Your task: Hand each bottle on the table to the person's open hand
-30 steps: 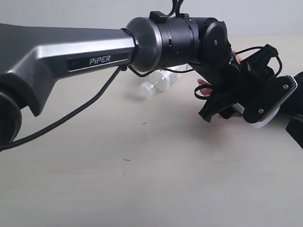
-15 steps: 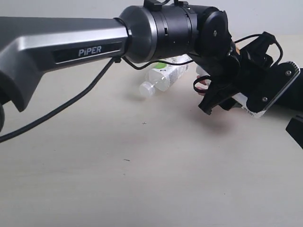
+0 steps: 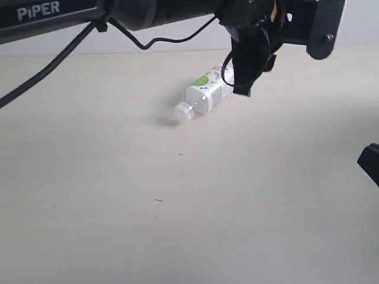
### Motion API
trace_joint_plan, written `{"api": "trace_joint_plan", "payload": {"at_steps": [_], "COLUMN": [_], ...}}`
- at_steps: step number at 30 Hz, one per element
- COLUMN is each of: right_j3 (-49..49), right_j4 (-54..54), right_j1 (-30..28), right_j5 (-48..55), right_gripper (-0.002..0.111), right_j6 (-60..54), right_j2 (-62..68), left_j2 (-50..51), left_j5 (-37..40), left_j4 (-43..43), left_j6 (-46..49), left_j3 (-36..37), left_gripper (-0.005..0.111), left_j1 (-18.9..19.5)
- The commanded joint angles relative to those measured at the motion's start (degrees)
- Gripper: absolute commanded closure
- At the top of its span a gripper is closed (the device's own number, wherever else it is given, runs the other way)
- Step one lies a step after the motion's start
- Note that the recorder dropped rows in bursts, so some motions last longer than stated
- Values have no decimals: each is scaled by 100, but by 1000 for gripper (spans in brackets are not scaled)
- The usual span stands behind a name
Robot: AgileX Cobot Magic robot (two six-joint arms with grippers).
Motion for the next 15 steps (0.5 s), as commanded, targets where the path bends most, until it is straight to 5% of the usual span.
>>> {"api": "trace_joint_plan", "payload": {"at_steps": [1,7,15], "right_j3": [28,28,28], "right_j4": [-30,-30,-30], "right_j1": [-18,-18,-18], "right_j5": [-33,-33,-33], "right_gripper": [108,108,108], "right_j6": [-8,-8,-8], "right_j2": [-15,-15,-15], "left_j2": [-168,-408,-1416], "left_j5": [798,1400,935], "left_j4": [516,-316,-5207], "left_j6": [-1304,-2003,-160], "left_j3": [-8,-8,887], "left_gripper": [106,107,107], "left_j1": [292,1188,3117]}}
